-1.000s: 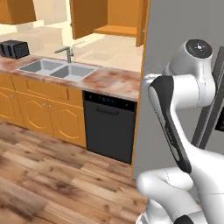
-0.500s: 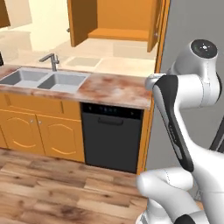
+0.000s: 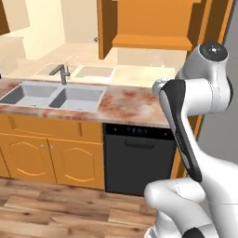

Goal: Open the cabinet and move the ladle to the pot. Then close the cabinet.

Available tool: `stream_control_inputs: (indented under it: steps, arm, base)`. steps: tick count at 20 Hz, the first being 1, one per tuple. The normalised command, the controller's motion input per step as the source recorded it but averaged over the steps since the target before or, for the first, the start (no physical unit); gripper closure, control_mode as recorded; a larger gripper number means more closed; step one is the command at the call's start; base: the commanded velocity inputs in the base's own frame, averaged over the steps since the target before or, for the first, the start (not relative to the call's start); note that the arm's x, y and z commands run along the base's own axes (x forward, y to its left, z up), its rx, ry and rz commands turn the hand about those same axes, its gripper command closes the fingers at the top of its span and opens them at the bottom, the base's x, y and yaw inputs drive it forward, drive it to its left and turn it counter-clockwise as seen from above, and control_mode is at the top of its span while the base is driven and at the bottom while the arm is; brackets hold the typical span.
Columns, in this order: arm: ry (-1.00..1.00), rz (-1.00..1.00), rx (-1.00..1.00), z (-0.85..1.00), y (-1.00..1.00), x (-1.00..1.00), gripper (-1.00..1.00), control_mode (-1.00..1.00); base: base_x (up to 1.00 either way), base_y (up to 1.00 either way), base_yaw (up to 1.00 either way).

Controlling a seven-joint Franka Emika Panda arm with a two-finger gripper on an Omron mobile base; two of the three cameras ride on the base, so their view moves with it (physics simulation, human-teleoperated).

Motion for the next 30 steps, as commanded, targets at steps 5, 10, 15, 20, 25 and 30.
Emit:
stream_control_inputs:
  steps: [5,10,15,20,25,30]
  arm:
    - [0.00,0.00,0.00,0.00,0.00,0.00,-1.00,1.00]
    - [0.00,0.00,0.00,0.00,0.00,0.00,-1.00,1.00]
    - [0.00,0.00,0.00,0.00,0.00,0.00,-1.00,1.00]
    - [0.00,0.00,0.00,0.00,0.00,0.00,-1.00,1.00]
    - [0.00,0.00,0.00,0.00,0.00,0.00,-1.00,1.00]
    - [0.00,0.00,0.00,0.00,0.00,0.00,-1.00,1.00]
  base:
    - [0.88,0.00,-0.21]
    - [0.87,0.24,-0.25]
    - [0.78,0.52,-0.23]
    - [0.78,0.26,-0.22]
    - [0.88,0.01,-0.18]
    - [0.80,0.00,-0.15]
